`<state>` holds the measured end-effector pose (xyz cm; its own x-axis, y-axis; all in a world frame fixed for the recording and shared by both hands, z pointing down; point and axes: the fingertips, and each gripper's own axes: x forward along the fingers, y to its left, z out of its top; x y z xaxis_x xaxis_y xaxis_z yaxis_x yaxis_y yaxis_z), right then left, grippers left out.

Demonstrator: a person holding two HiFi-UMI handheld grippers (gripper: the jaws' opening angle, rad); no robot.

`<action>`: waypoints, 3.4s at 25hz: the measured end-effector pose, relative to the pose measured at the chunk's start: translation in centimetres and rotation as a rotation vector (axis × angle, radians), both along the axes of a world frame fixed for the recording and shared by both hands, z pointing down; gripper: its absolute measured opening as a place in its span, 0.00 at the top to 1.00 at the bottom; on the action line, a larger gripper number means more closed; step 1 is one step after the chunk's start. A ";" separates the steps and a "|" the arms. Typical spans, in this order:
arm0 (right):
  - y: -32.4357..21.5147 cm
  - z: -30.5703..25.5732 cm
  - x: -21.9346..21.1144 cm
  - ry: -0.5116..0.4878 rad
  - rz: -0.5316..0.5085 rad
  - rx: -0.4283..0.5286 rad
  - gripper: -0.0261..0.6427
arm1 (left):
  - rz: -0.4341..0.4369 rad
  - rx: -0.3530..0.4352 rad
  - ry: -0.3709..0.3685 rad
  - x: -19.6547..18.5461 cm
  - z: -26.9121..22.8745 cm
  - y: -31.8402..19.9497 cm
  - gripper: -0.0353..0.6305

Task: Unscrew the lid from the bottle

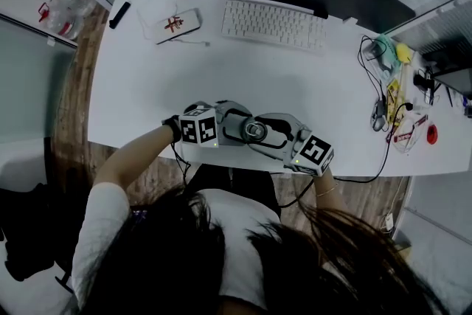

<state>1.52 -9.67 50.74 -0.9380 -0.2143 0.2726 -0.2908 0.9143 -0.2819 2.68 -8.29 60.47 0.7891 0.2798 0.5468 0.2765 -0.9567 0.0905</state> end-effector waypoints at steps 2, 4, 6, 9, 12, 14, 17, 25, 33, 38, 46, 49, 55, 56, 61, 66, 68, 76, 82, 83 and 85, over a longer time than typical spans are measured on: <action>-0.1 -0.5 0.1 -0.021 0.021 0.000 0.58 | -0.020 -0.012 -0.013 -0.1 0.1 0.0 0.39; -0.2 -1.2 0.3 -0.050 0.049 -0.003 0.58 | -0.040 -0.023 -0.024 -0.4 0.1 -0.1 0.39; -0.5 -1.9 0.6 -0.063 0.076 0.003 0.58 | -0.054 -0.031 -0.028 -0.8 -0.3 -0.1 0.39; -0.8 -2.9 1.0 -0.065 0.121 0.019 0.58 | -0.083 -0.023 -0.019 -1.7 -1.1 -0.1 0.39; -1.3 -4.2 1.5 -0.065 0.176 0.047 0.58 | -0.146 -0.003 0.010 -2.5 -2.4 -0.6 0.39; -1.5 -4.9 2.0 -0.058 0.210 0.064 0.58 | -0.195 0.008 0.038 -2.8 -3.5 -1.2 0.39; -1.7 -6.2 2.6 -0.059 0.264 0.094 0.58 | -0.257 0.022 0.083 -3.2 -5.4 -2.1 0.39; -3.0 -10.2 5.4 -0.082 0.453 0.175 0.58 | -0.395 0.039 0.202 -3.2 -10.8 -4.6 0.39; -3.9 -12.8 8.4 -0.108 0.673 0.198 0.58 | -0.644 0.041 0.342 -3.2 -15.7 -7.6 0.43; -4.3 -14.3 9.1 -0.093 0.783 0.237 0.58 | -0.732 0.035 0.400 -2.8 -18.0 -8.3 0.47; -4.0 -16.4 10.8 -0.099 0.944 0.267 0.58 | -0.898 0.015 0.485 -2.9 -20.7 -8.6 0.55; -3.8 -16.8 11.2 -0.099 0.965 0.281 0.58 | -0.940 0.029 0.477 -3.3 -21.0 -8.6 0.59; -3.2 -16.5 11.0 -0.090 0.962 0.287 0.58 | -1.000 0.080 0.468 -4.2 -21.5 -8.2 0.73; -3.1 -16.4 10.9 -0.092 0.958 0.286 0.58 | -1.011 0.080 0.470 -4.4 -21.5 -8.2 0.74; -2.7 -15.9 10.6 -0.085 0.945 0.281 0.58 | -1.039 0.089 0.468 -4.8 -21.1 -7.7 0.83; -2.6 -15.3 10.0 -0.079 0.931 0.268 0.58 | -1.090 0.111 0.486 -5.8 -21.1 -7.9 0.86; -2.6 -14.9 9.6 -0.077 0.922 0.262 0.58 | -1.101 0.118 0.485 -6.2 -21.1 -8.0 0.86; -3.0 -14.2 9.1 -0.073 0.893 0.242 0.58 | -1.117 0.125 0.477 -6.8 -20.8 -8.3 0.86; -3.3 -14.2 9.0 -0.068 0.885 0.243 0.58 | -1.124 0.125 0.475 -7.0 -20.9 -8.6 0.86; -3.3 -14.2 9.0 -0.068 0.885 0.242 0.58 | -1.125 0.125 0.475 -7.0 -20.9 -8.6 0.86; -3.4 -14.2 9.1 -0.070 0.887 0.238 0.58 | -1.127 0.125 0.476 -7.1 -20.9 -8.7 0.86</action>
